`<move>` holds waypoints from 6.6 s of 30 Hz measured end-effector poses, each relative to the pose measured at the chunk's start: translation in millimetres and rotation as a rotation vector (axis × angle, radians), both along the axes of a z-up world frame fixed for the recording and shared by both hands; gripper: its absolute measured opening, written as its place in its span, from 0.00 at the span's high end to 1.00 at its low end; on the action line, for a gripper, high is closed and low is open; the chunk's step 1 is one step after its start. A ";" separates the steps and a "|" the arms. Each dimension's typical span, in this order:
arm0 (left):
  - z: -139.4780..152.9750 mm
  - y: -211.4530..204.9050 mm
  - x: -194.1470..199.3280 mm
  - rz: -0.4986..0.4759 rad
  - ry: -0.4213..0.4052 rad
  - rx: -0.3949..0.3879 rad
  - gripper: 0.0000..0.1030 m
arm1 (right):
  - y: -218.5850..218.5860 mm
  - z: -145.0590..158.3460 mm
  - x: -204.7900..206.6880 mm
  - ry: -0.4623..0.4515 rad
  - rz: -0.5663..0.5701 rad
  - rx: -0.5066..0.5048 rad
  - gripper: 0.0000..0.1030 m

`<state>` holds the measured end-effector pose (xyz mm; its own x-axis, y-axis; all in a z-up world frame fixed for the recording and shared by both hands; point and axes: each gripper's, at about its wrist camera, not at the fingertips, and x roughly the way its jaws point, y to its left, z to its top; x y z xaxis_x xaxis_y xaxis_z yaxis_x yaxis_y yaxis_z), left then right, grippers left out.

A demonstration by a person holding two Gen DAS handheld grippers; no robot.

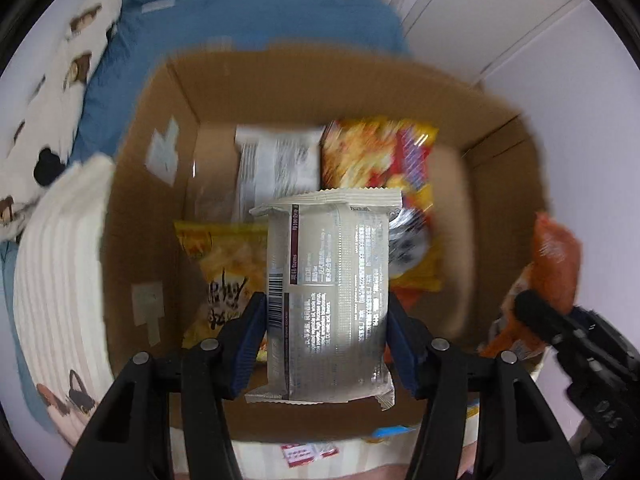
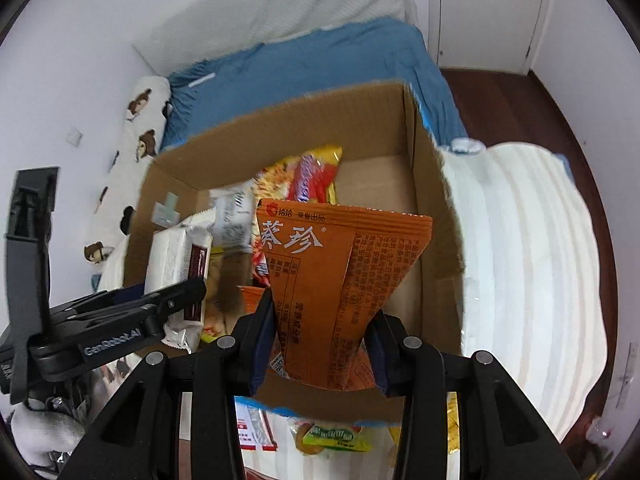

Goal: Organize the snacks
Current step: 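Carry both packets into the cardboard box and open both tools, then grasp the red-white sauce packet with the left tool while the right tool grasps the fruit-candy bag, then carry both packets into the box and open both tools, then grasp the red triangle packet with the left tool while the right tool grasps the yellow chip bag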

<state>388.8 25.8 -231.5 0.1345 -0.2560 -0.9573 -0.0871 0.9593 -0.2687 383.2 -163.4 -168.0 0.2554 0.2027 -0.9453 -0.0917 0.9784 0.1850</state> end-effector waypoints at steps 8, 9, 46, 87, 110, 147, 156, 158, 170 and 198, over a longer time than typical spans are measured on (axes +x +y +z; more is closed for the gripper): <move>-33.6 7.6 1.1 0.018 0.075 -0.029 0.12 | 2.4 -55.2 15.9 0.194 0.021 -0.034 0.12; -33.5 9.1 1.6 0.023 0.073 -0.034 0.12 | 3.8 -53.6 9.7 0.190 0.027 -0.039 0.12; -11.2 -0.1 -178.1 0.133 -0.135 0.097 0.12 | -79.6 -10.5 -148.3 -0.025 -0.046 0.002 0.19; -135.5 12.9 -254.7 0.084 0.031 0.187 0.49 | -27.3 -128.4 -225.3 0.166 0.049 -0.064 0.47; -153.6 6.7 -230.1 0.066 0.056 0.181 0.53 | -0.5 -173.0 -251.3 0.202 0.026 -0.117 0.47; 81.7 25.5 -40.7 0.007 -0.230 0.004 0.58 | 7.5 46.5 -55.7 -0.163 -0.001 0.103 0.51; 27.6 34.6 63.8 0.016 -0.089 0.080 0.58 | 3.0 7.8 48.6 -0.056 -0.051 0.002 0.51; 13.9 38.0 78.8 0.017 -0.054 0.096 0.57 | 3.9 -3.7 62.5 -0.030 -0.056 -0.024 0.51; -13.1 64.5 99.0 0.085 0.039 0.118 0.15 | 8.6 -33.3 95.8 0.054 -0.072 -0.109 0.11; 101.1 20.9 -95.6 0.097 -0.388 0.153 0.13 | -0.9 45.3 -63.1 -0.159 0.003 -0.034 0.07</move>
<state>293.2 46.8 -130.4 0.5084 -0.0832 -0.8571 -0.0994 0.9830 -0.1544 320.1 -164.3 -122.6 0.4015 0.1723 -0.8995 -0.1205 0.9835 0.1347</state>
